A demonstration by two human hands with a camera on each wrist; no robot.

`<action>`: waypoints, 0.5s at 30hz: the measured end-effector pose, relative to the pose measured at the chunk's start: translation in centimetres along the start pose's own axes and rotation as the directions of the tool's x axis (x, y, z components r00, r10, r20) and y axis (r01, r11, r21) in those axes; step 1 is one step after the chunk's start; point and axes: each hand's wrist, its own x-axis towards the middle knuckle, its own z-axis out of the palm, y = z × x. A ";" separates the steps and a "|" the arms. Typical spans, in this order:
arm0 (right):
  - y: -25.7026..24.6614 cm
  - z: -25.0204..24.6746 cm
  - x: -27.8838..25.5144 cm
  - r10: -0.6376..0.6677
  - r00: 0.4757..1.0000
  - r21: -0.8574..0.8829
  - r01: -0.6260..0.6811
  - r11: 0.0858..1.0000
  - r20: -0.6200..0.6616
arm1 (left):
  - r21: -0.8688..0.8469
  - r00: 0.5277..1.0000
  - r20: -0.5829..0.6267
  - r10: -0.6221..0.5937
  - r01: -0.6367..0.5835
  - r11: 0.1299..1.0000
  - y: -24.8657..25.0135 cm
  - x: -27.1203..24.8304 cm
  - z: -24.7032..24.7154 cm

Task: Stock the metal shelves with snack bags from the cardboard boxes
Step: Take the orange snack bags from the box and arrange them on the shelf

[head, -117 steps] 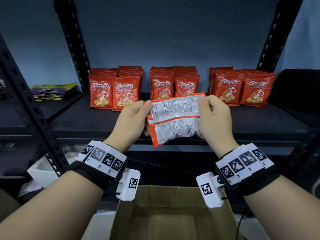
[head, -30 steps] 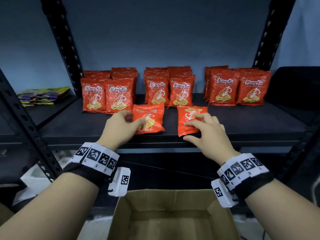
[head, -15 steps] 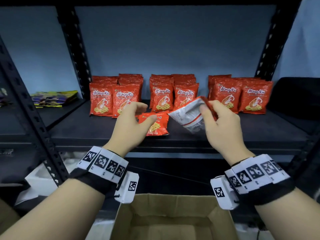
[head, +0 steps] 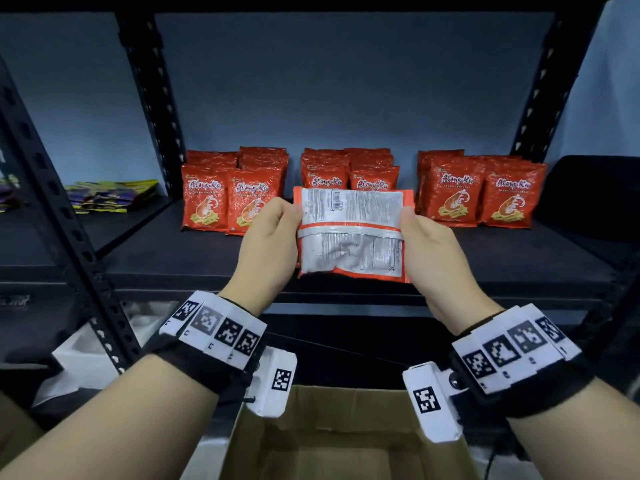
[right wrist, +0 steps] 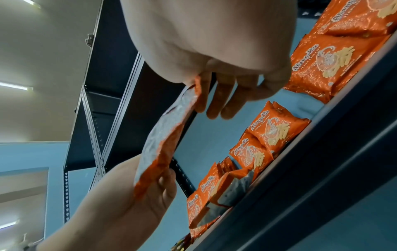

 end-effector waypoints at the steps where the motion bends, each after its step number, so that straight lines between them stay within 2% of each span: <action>1: 0.1 0.1 -0.1 -0.036 0.999 -0.049 0.035 0.998 -0.023 | 0.046 1.000 -0.025 0.013 -0.012 0.999 0.0 -0.1 0.1; 5: -0.7 0.5 -1.0 -0.192 0.968 -0.127 0.172 0.977 -0.162 | 0.195 0.992 -0.080 0.096 -0.079 0.978 -0.1 -0.8 0.8; 8: -1.0 0.5 -1.4 -0.274 0.943 -0.186 0.239 0.953 -0.189 | 0.272 0.983 -0.079 0.167 -0.140 0.952 0.0 -0.8 0.4; 12: -0.8 0.0 -1.0 -0.240 0.950 -0.141 0.215 0.966 -0.202 | 0.363 0.950 0.049 0.309 -0.305 0.881 0.4 -1.1 -0.9; 15: -1.0 -0.1 -0.6 -0.197 0.963 -0.062 0.189 0.980 -0.186 | 0.363 0.957 0.050 0.285 -0.283 0.888 0.1 -1.3 -0.7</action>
